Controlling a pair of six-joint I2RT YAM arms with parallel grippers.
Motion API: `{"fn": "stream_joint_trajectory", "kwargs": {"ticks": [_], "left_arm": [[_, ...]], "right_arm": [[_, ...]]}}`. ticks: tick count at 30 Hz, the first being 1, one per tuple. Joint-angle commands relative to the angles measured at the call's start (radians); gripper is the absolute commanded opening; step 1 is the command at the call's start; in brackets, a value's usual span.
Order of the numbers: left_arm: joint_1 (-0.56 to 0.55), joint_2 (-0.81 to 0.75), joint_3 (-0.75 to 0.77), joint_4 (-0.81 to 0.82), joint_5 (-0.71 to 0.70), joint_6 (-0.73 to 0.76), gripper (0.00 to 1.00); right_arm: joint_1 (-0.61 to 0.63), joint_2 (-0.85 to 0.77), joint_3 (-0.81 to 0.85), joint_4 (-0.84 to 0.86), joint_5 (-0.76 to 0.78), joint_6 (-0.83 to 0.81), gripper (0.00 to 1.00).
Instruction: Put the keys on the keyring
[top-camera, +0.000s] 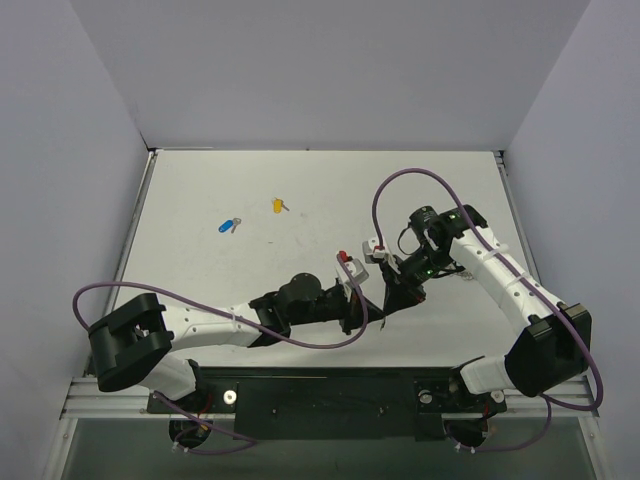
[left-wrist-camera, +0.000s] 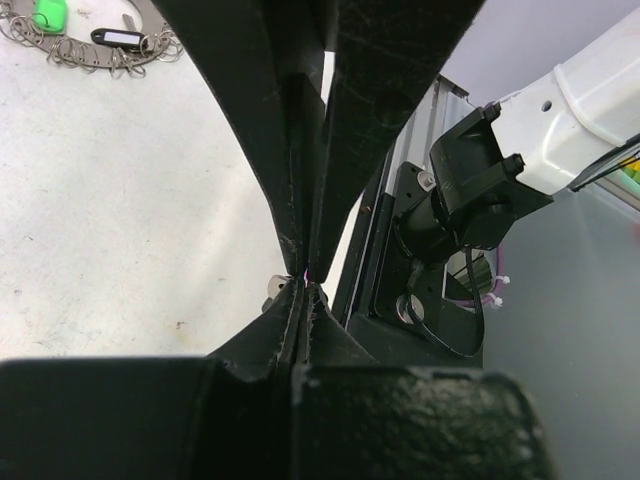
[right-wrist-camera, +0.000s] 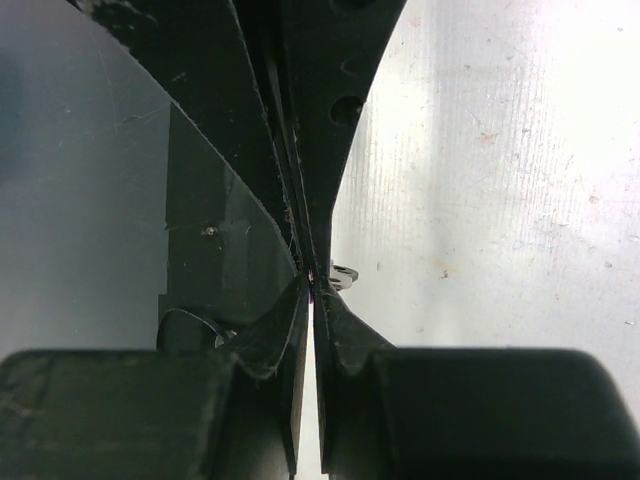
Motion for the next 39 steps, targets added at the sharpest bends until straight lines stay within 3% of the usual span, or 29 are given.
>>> {"fn": "stream_joint_trajectory", "kwargs": {"ticks": [1,2,4,7,13,18,24,27,39], "left_arm": [[0.011,-0.054,-0.014,0.124,0.0,-0.018,0.0],[0.013,-0.06,-0.04,0.14,-0.004,-0.026,0.0],[0.019,-0.081,-0.08,0.201,-0.018,-0.043,0.0],[0.019,-0.098,-0.15,0.353,-0.056,-0.08,0.0],[0.019,-0.071,-0.209,0.569,-0.104,-0.127,0.0],[0.016,-0.04,-0.195,0.618,-0.099,-0.15,0.0],[0.016,-0.022,-0.187,0.631,-0.098,-0.16,0.0],[0.016,-0.017,-0.184,0.623,-0.099,-0.161,0.0],[0.016,-0.006,-0.173,0.612,-0.107,-0.166,0.0]], "right_arm": [[-0.013,-0.027,0.01,-0.04,-0.064,0.017,0.12],[-0.022,-0.032,0.013,-0.042,-0.089,0.027,0.26],[-0.045,-0.044,0.013,-0.043,-0.119,0.03,0.36],[-0.091,-0.063,0.012,-0.042,-0.168,0.041,0.38],[-0.154,-0.07,-0.014,-0.026,-0.277,0.042,0.35],[-0.151,-0.061,-0.028,-0.017,-0.318,0.041,0.34],[-0.15,-0.061,-0.033,-0.019,-0.357,0.039,0.31],[-0.15,-0.069,-0.033,-0.02,-0.366,0.042,0.23],[-0.134,-0.061,-0.031,-0.019,-0.377,0.053,0.17]]}}
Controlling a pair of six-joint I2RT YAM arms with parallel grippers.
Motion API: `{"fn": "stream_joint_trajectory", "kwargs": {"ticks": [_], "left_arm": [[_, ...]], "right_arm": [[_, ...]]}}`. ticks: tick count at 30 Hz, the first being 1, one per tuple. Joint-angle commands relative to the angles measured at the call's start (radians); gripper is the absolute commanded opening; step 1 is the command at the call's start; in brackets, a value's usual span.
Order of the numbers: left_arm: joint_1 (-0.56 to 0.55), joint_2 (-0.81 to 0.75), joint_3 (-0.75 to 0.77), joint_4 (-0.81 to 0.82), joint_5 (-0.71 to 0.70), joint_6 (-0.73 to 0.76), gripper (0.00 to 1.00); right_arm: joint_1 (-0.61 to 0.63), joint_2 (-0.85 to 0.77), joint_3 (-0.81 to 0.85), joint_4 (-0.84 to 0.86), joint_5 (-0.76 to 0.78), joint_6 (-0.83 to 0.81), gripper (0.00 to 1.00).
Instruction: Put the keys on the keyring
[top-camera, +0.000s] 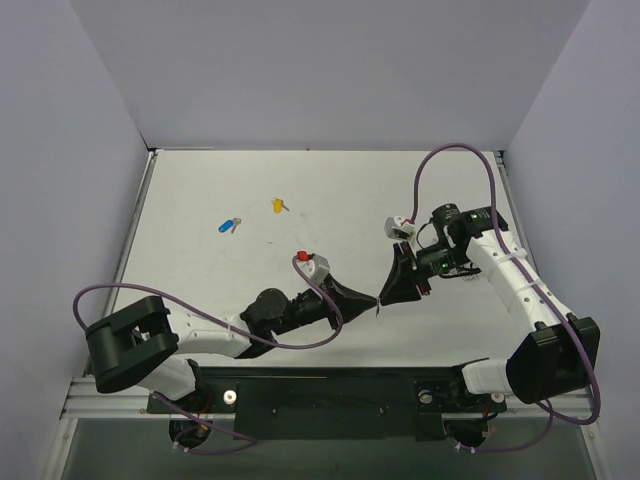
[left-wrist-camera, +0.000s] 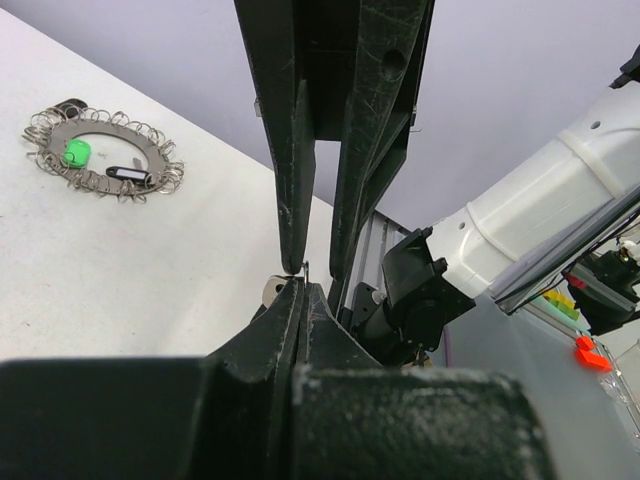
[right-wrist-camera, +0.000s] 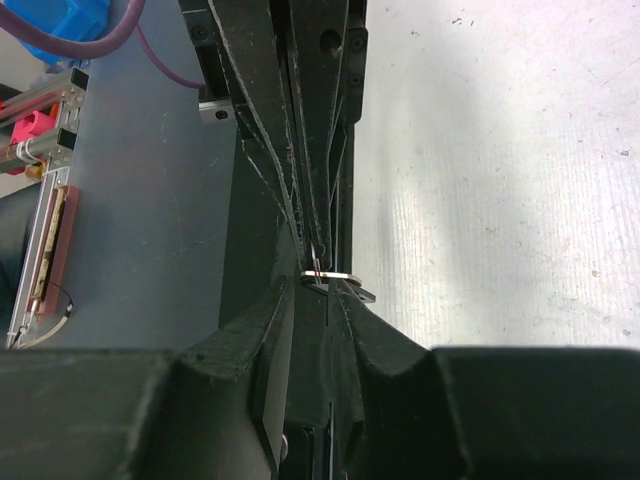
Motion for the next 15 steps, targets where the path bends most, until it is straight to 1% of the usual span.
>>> {"fn": "stream_joint_trajectory", "kwargs": {"ticks": [1,15], "left_arm": [[0.003,0.01,0.041,0.059,-0.009,-0.012,0.0],[0.003,0.017,0.054,0.059,-0.003,-0.015,0.0]], "right_arm": [[0.014,-0.011,-0.003,-0.025,-0.06,-0.002,0.17],[0.034,0.015,-0.003,-0.015,-0.042,0.004,0.17]]}}
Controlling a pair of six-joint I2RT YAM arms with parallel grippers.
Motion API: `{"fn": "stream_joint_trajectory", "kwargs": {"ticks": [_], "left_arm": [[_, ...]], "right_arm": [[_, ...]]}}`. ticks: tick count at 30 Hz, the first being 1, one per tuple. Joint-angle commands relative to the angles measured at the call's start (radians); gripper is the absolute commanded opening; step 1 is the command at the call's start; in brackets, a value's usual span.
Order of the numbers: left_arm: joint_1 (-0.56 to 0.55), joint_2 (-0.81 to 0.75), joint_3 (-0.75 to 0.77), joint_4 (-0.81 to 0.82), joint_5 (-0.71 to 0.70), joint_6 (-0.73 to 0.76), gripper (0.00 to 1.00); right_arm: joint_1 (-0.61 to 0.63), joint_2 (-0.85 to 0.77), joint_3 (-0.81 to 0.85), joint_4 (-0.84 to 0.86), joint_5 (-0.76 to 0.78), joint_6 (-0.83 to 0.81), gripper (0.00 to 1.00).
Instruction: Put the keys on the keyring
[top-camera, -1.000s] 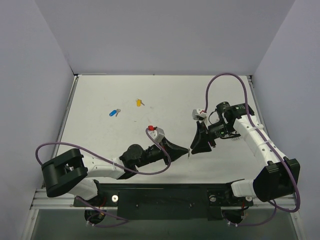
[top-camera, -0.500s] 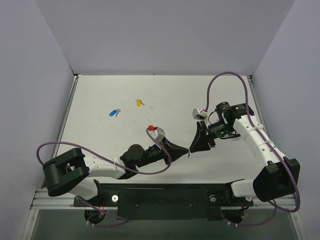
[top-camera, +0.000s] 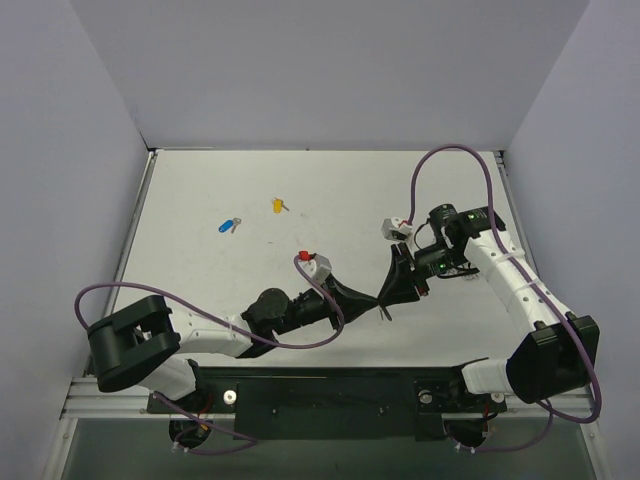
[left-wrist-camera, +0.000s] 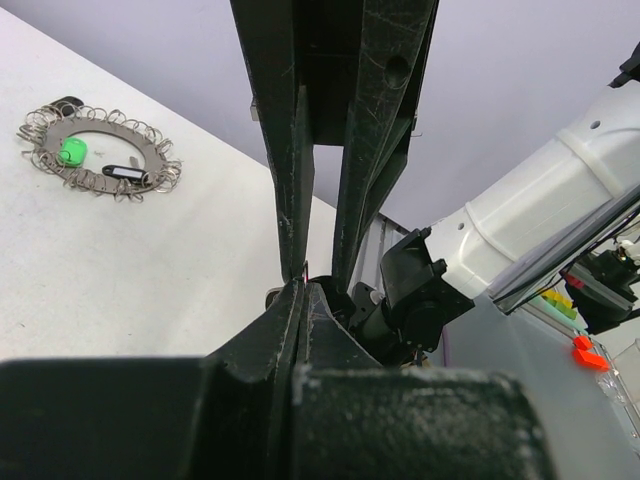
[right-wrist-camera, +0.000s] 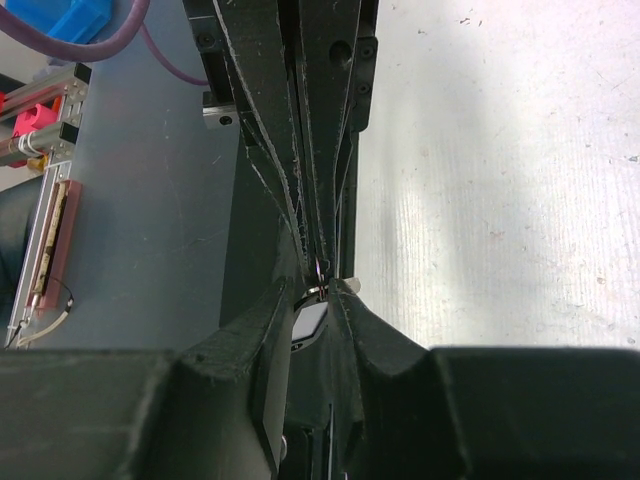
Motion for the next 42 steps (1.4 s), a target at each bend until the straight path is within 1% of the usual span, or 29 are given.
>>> {"fn": "stream_joint_trajectory", "kwargs": {"ticks": [1,3,4,5,7,14,15,23,25,26,27,28,29,30,31,32,35,36,37,38,39,40,41,42], "left_arm": [[0.001,0.007,0.045,0.06,-0.002,-0.011,0.0],[0.003,0.007,0.045,0.063,-0.002,-0.011,0.0],[0.001,0.009,0.045,0.061,-0.002,-0.012,0.0],[0.003,0.012,0.046,0.063,0.001,-0.012,0.0],[0.003,0.012,0.046,0.066,0.003,-0.014,0.0],[0.001,0.017,0.04,0.077,0.001,-0.02,0.0],[0.001,0.015,0.04,0.078,0.001,-0.02,0.0],[0.003,0.011,0.032,0.078,-0.014,-0.029,0.0],[0.003,0.001,0.022,0.078,-0.031,-0.037,0.15],[0.003,-0.006,0.009,0.08,-0.039,-0.037,0.25],[0.003,-0.012,0.005,0.081,-0.039,-0.032,0.31],[0.0,-0.028,-0.006,0.083,-0.048,-0.029,0.41],[0.001,-0.034,-0.014,0.078,-0.054,-0.021,0.44],[0.001,-0.052,-0.026,0.074,-0.059,-0.017,0.51],[0.001,-0.061,-0.032,0.067,-0.063,-0.009,0.54],[0.001,-0.087,-0.046,0.051,-0.072,-0.004,0.6],[0.001,-0.152,-0.073,-0.005,-0.097,0.041,0.67],[0.003,-0.198,-0.086,-0.052,-0.101,0.054,0.7],[0.006,-0.224,-0.093,-0.124,-0.118,0.083,0.71],[0.007,-0.285,-0.101,-0.165,-0.12,0.094,0.73],[0.018,-0.314,-0.104,-0.28,-0.173,0.1,0.75],[0.024,-0.38,-0.101,-0.339,-0.189,0.1,0.8],[0.047,-0.406,-0.094,-0.461,-0.209,0.101,0.83],[0.061,-0.461,-0.089,-0.52,-0.21,0.103,0.84]], "right_arm": [[0.012,0.013,-0.003,-0.019,-0.04,0.002,0.17],[0.013,0.011,-0.003,-0.019,-0.043,0.003,0.17],[0.012,0.011,-0.003,-0.02,-0.045,0.003,0.13],[0.012,0.011,-0.003,-0.02,-0.048,0.003,0.08],[0.012,0.013,-0.001,-0.019,-0.051,0.008,0.03],[0.013,0.013,-0.008,0.003,-0.06,0.04,0.03],[0.013,0.013,-0.009,0.004,-0.059,0.045,0.0],[0.016,0.005,-0.003,0.007,-0.037,0.063,0.0],[0.007,0.002,0.0,0.006,-0.03,0.069,0.0],[0.004,0.002,0.0,0.007,-0.022,0.069,0.0],[-0.007,0.0,0.0,0.009,-0.024,0.071,0.0],[-0.011,0.002,0.0,0.009,-0.021,0.071,0.0],[-0.014,0.002,-0.001,0.009,-0.017,0.071,0.0],[-0.016,0.002,-0.003,0.009,-0.01,0.069,0.0],[-0.018,0.0,-0.001,0.009,-0.007,0.069,0.0],[-0.022,0.0,-0.003,0.009,-0.002,0.069,0.0],[-0.036,0.003,-0.008,0.009,0.027,0.069,0.0],[-0.048,0.002,-0.012,0.01,0.047,0.071,0.0],[-0.054,0.005,-0.015,0.009,0.059,0.071,0.0],[-0.066,0.006,-0.018,0.009,0.094,0.077,0.0],[-0.07,0.008,-0.023,0.01,0.119,0.08,0.0],[-0.076,0.01,-0.031,0.01,0.178,0.086,0.0],[-0.076,0.011,-0.035,0.007,0.212,0.089,0.0],[-0.076,0.01,-0.05,0.009,0.289,0.098,0.0]]}}
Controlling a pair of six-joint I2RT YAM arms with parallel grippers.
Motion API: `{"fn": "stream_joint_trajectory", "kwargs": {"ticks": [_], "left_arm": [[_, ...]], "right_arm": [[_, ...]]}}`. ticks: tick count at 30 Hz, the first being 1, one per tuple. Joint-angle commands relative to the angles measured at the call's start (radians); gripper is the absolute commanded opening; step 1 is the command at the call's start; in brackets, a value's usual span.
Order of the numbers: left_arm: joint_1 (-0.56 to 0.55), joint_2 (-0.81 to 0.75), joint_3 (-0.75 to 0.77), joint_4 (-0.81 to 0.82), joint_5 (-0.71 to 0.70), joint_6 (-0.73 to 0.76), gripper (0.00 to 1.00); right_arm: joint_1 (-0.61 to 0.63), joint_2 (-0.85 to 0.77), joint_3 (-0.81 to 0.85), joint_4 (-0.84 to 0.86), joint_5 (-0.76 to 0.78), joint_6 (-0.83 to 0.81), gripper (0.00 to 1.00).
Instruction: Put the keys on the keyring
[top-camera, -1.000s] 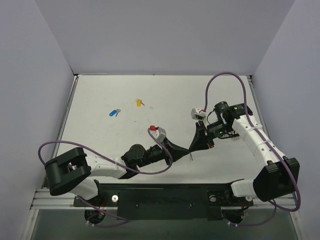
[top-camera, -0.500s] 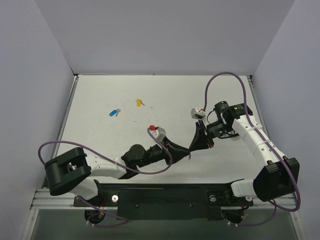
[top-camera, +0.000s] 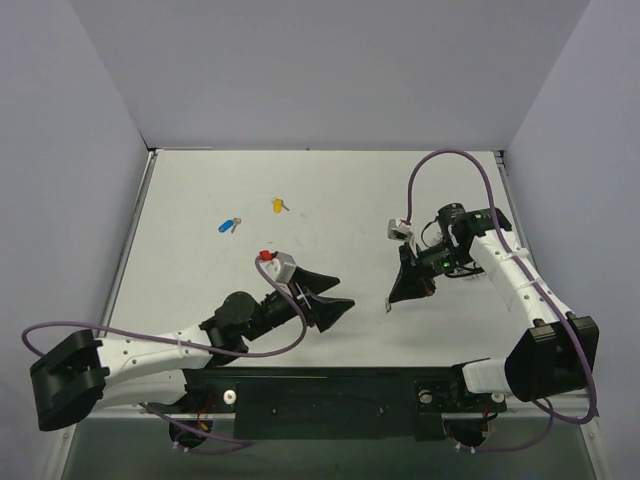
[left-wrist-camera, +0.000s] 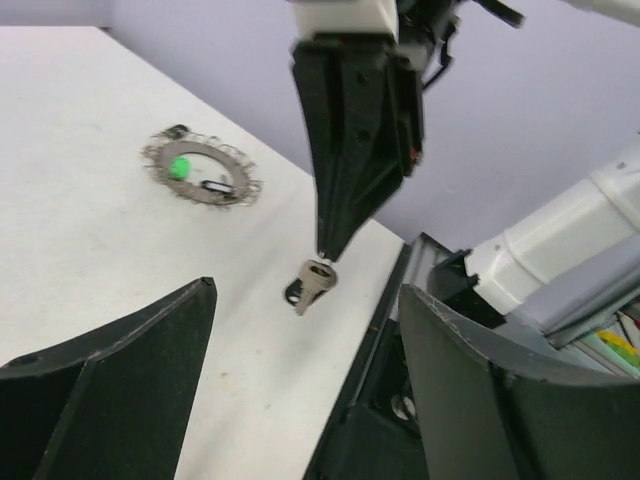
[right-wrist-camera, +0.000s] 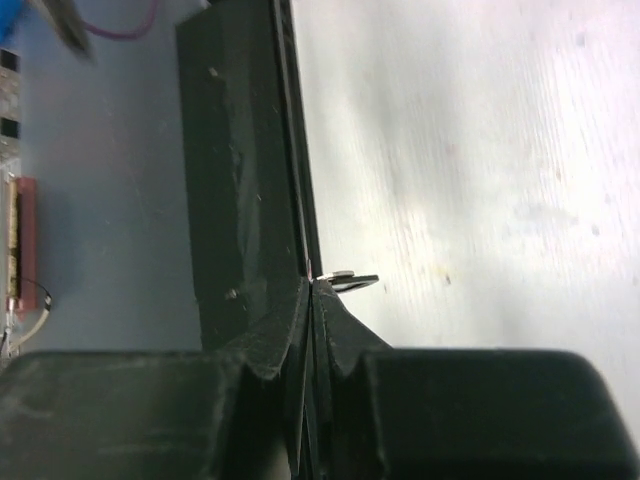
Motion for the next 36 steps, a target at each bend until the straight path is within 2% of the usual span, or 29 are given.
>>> {"fn": "stream_joint_trajectory", "kwargs": {"ticks": [1,6,11,15,20,26,36], "left_arm": [[0.082,-0.18,0.018,-0.38,-0.081,0.039,0.86],[0.197,-0.324,0.047,-0.592,-0.03,0.067,0.88],[0.312,-0.353,0.212,-0.89,0.058,0.278,0.89],[0.333,-0.356,0.24,-0.99,0.065,0.41,0.89],[0.329,-0.356,0.221,-1.005,0.089,0.443,0.89],[0.329,-0.381,0.223,-1.025,0.08,0.464,0.89],[0.329,-0.396,0.215,-1.03,0.054,0.481,0.89]], "right_arm": [[-0.012,0.007,-0.042,-0.033,0.247,0.025,0.0],[-0.058,0.008,-0.098,-0.033,0.414,0.07,0.0],[-0.143,0.05,-0.127,-0.021,0.492,0.102,0.0],[-0.209,0.07,-0.159,0.025,0.593,0.159,0.0],[-0.21,0.094,-0.156,0.091,0.747,0.225,0.0],[-0.148,0.253,-0.081,0.164,0.872,0.304,0.0],[-0.018,0.461,0.085,0.252,0.969,0.425,0.0]]}}
